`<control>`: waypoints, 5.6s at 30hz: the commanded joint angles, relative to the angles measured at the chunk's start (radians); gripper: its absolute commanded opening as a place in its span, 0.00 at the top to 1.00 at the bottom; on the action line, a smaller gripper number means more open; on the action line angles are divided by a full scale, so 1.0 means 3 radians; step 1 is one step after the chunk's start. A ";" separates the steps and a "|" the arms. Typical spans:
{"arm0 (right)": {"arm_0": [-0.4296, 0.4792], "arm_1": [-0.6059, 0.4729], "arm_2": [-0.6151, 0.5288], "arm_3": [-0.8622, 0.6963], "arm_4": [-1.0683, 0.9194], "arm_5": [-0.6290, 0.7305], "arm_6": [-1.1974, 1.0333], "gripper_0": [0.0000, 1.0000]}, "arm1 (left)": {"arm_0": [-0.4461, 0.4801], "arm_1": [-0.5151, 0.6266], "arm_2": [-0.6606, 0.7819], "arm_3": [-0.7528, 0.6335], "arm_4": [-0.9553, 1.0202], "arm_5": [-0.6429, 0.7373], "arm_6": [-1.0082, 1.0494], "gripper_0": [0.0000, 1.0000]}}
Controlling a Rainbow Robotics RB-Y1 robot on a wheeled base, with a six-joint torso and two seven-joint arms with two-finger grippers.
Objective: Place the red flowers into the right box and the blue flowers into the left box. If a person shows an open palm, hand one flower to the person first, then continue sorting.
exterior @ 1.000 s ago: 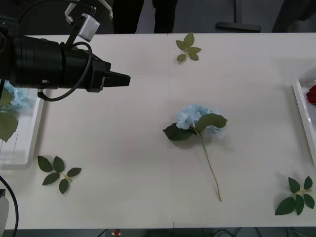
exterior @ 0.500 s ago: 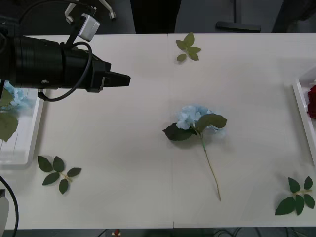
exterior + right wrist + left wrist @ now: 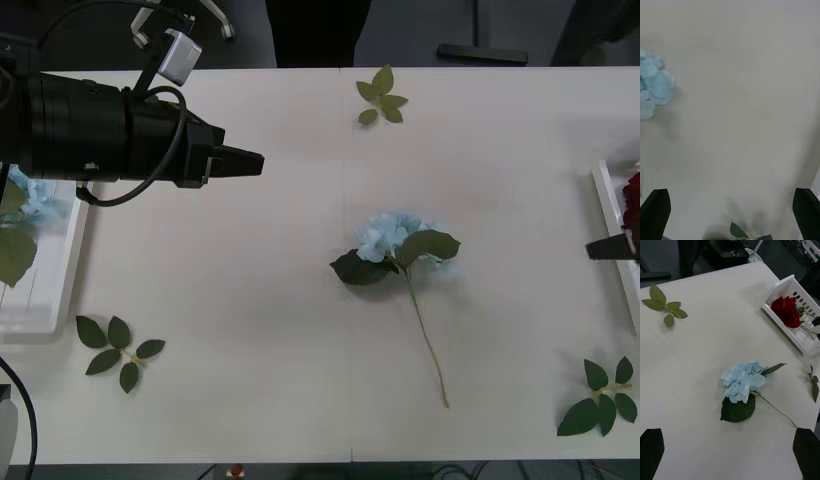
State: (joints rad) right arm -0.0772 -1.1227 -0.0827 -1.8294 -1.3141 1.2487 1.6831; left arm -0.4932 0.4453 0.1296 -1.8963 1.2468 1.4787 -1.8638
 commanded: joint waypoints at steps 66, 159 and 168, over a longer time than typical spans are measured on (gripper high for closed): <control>-0.1415 0.0884 0.3129 -0.0524 0.2683 -0.0256 -0.2936 0.00 | 0.0079 0.0019 0.0049 -0.0101 0.0083 0.0010 -0.0056 0.00; -0.1942 0.1431 0.1595 -0.0196 0.1333 -0.3022 -0.0441 1.00 | 0.0115 0.0019 0.0049 -0.0101 0.0119 -0.0026 -0.0056 0.00; -0.2315 0.1758 0.1574 0.0075 0.1333 -0.3176 -0.0001 1.00 | 0.0115 0.0019 0.0049 -0.0101 0.0129 -0.0031 -0.0056 0.00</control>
State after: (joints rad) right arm -0.7069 -0.6148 0.3948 -1.8260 -0.9110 0.3043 1.6056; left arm -0.4757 0.4453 0.1296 -1.8966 1.2688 1.4783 -1.8638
